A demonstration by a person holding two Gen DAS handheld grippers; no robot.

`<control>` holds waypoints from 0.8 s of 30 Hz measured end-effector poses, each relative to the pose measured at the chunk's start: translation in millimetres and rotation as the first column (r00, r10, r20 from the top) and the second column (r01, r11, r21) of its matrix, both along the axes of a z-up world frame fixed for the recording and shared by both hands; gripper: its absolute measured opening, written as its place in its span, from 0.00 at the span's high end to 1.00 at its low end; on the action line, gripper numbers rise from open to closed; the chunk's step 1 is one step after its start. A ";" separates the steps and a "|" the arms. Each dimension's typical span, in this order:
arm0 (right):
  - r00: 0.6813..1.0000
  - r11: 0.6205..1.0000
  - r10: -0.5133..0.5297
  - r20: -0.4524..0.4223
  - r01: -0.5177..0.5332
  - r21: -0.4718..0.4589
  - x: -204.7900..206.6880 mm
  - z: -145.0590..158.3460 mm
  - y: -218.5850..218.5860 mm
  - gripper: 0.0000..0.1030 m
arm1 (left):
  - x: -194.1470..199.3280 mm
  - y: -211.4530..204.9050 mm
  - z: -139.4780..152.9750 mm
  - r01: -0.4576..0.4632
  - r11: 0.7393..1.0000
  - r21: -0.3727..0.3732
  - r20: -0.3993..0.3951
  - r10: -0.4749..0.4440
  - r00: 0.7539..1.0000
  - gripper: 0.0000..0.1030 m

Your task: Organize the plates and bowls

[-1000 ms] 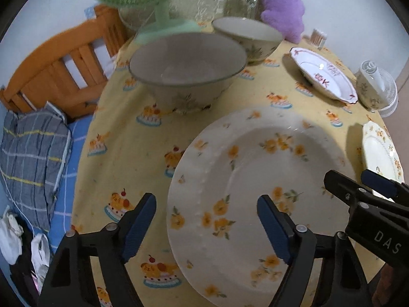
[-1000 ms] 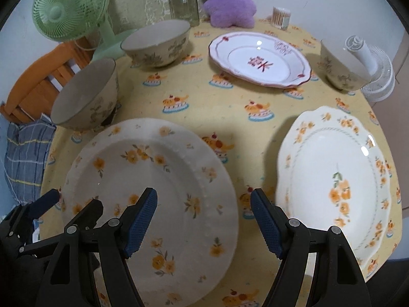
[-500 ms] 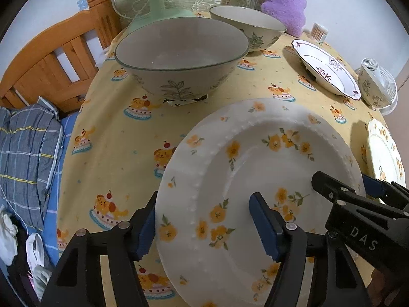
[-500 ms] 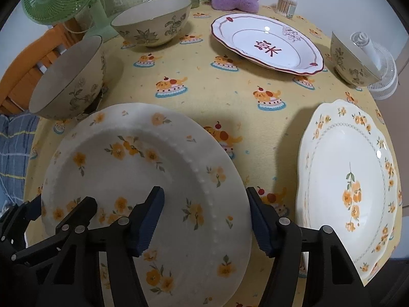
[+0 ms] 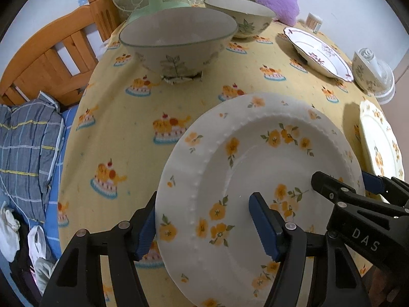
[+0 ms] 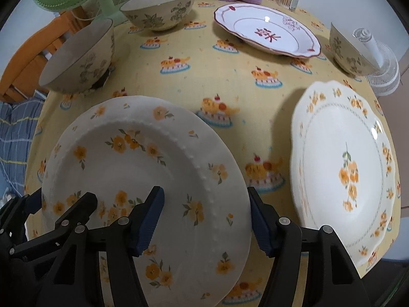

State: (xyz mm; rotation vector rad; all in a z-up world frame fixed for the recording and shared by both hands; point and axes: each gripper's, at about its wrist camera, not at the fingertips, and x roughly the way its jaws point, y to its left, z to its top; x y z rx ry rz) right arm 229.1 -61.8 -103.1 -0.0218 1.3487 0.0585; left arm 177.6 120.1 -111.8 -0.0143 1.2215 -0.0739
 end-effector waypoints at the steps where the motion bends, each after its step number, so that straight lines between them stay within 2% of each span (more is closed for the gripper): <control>1: 1.000 1.000 0.003 0.000 -0.003 0.001 -1.0 0.1 -0.2 0.35 | -1.6 -0.1 -0.1 0.002 1.000 0.000 0.002 -0.002 1.000 0.32; 9: 1.000 1.000 0.007 -0.013 -0.007 0.009 -0.8 -1.1 1.9 0.32 | 0.9 -1.1 0.6 -0.002 1.000 -0.001 -0.026 0.002 1.000 0.33; 17: 0.997 1.000 -0.019 -0.078 0.019 -0.003 -17.6 2.3 -1.9 0.32 | -14.2 -3.8 3.4 -0.011 1.000 -0.023 -0.092 0.009 0.996 0.35; 24: 0.997 0.999 -0.039 -0.068 0.037 -0.026 -31.5 23.0 -12.3 0.32 | -23.8 -13.1 20.5 0.014 0.999 -0.038 -0.074 -0.017 0.997 0.35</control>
